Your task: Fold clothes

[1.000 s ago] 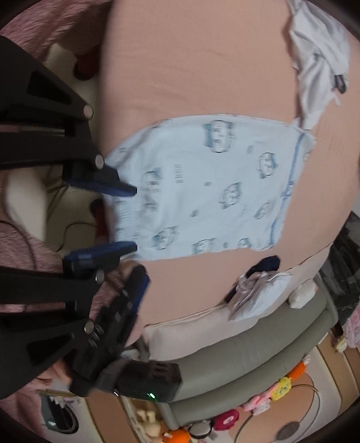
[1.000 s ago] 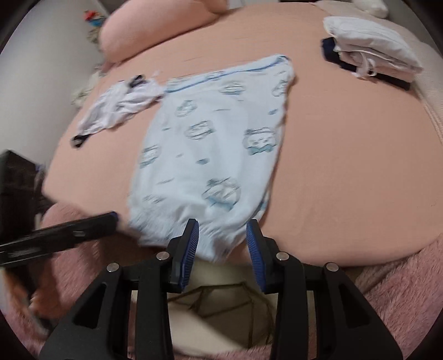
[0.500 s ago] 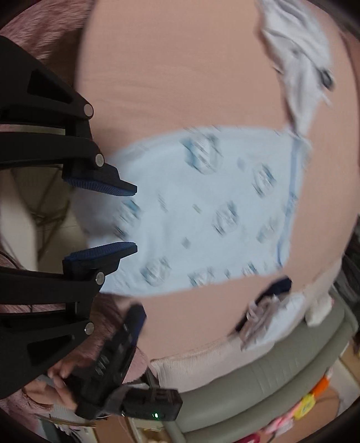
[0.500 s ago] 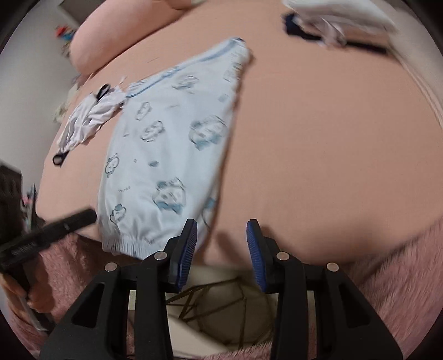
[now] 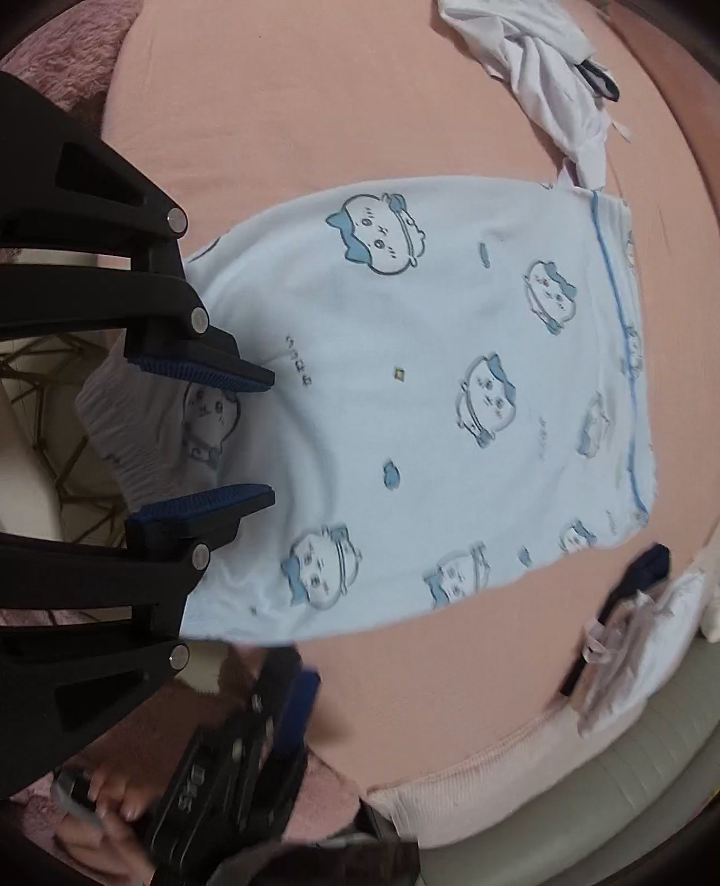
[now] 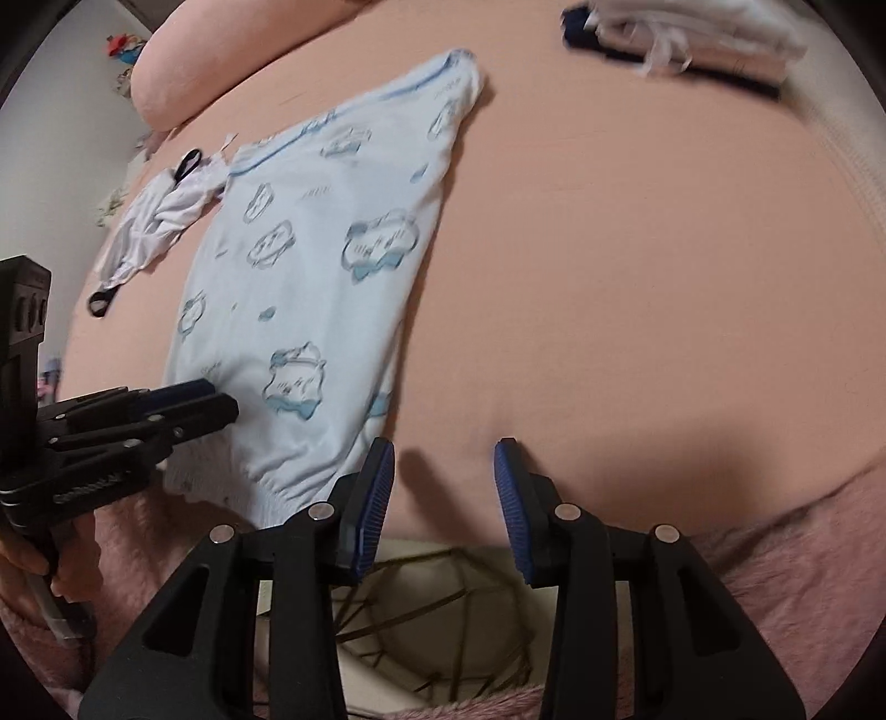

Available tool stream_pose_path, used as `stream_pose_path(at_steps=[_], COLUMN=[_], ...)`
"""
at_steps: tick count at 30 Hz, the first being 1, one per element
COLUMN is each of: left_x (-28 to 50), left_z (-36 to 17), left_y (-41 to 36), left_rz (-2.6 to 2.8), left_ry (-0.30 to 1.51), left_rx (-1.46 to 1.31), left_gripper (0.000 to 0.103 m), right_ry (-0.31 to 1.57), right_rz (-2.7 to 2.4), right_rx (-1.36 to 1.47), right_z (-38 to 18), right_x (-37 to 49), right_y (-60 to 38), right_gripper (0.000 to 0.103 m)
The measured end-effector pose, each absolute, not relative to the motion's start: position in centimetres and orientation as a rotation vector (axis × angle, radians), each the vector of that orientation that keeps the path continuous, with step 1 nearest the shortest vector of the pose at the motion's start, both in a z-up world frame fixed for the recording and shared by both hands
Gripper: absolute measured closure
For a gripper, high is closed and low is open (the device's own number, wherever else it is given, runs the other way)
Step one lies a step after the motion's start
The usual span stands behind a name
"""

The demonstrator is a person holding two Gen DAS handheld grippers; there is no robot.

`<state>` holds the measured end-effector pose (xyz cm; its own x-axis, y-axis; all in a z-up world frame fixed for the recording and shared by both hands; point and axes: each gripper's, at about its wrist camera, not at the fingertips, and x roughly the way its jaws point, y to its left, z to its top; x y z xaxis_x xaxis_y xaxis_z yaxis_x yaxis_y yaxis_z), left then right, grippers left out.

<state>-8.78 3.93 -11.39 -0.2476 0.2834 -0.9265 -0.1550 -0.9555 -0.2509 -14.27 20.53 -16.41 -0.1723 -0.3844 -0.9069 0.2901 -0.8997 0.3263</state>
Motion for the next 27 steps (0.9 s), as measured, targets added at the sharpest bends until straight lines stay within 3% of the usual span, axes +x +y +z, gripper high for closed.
stream_pose_path(at_steps=[5, 9, 20, 25, 27], left_x=[-9.6, -10.5, -8.2, -8.3, -8.2], left_z=[-10.9, -12.6, -13.0, -13.5, -13.6], left_y=[6.2, 7.1, 5.2, 5.5, 5.4], left_rz=[2.247, 2.282, 2.312, 2.319, 2.326], left_ry=[-0.194, -0.067, -0.15, -0.151, -0.173], left_rx=[-1.563, -1.682, -1.697, -1.692, -1.681], left_gripper=[0.066, 0.067, 0.063, 0.062, 0.062], right_ry=[-0.116, -0.092, -0.008, -0.037, 0.021], right_rz=[-2.134, -2.125, -2.131, -2.12, -2.151], right_rx=[1.622, 1.596, 1.527, 1.626, 1.639], right_z=[-16.0, -16.2, -15.3, -16.1, -16.2], right_x=[-14.5, -13.9, -14.0, -14.5, -14.2], right_y=[20.2, 19.9, 16.8, 17.9, 18.1], right_gripper=[0.062, 0.062, 0.062, 0.068, 0.081])
